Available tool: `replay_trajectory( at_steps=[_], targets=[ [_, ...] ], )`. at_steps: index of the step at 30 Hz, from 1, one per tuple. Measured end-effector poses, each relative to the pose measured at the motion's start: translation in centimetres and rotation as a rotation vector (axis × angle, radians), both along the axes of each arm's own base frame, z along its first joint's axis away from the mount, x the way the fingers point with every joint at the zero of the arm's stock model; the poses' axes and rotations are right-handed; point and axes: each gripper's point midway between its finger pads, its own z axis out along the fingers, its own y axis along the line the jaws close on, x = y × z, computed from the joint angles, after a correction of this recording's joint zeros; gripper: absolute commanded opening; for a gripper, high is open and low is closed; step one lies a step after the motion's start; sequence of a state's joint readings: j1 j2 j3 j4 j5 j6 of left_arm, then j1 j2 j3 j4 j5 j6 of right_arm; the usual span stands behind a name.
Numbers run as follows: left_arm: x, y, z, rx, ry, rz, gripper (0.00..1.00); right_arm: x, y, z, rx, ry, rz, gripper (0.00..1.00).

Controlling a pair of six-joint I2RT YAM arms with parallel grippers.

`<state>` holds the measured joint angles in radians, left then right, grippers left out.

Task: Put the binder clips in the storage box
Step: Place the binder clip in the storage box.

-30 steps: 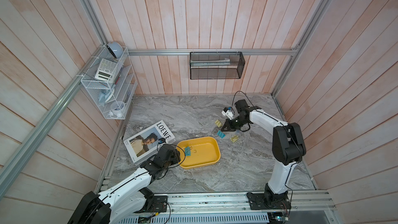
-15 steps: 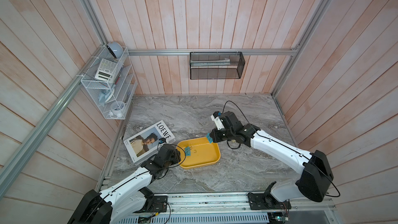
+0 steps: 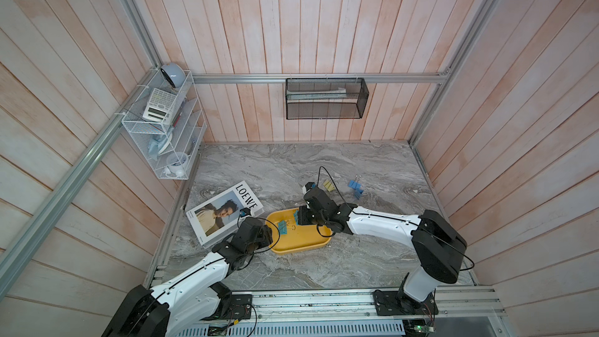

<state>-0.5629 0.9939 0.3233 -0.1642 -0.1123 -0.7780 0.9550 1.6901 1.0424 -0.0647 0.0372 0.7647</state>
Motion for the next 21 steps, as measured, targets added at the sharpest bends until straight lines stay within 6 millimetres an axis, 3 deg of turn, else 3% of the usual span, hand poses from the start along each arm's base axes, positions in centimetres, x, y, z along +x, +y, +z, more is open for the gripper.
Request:
replay_trajectory(
  at_steps=[12, 21],
  targets=[
    [0.0, 0.0, 0.0, 0.0, 0.0, -0.001, 0.65, -1.4, 2.7, -0.4, 0.062, 0.004, -0.004, 0.0],
    [0.0, 0.0, 0.0, 0.0, 0.0, 0.0, 0.65, -2.5, 2.6, -1.7, 0.054, 0.029, -0.015, 0.0]
  ],
)
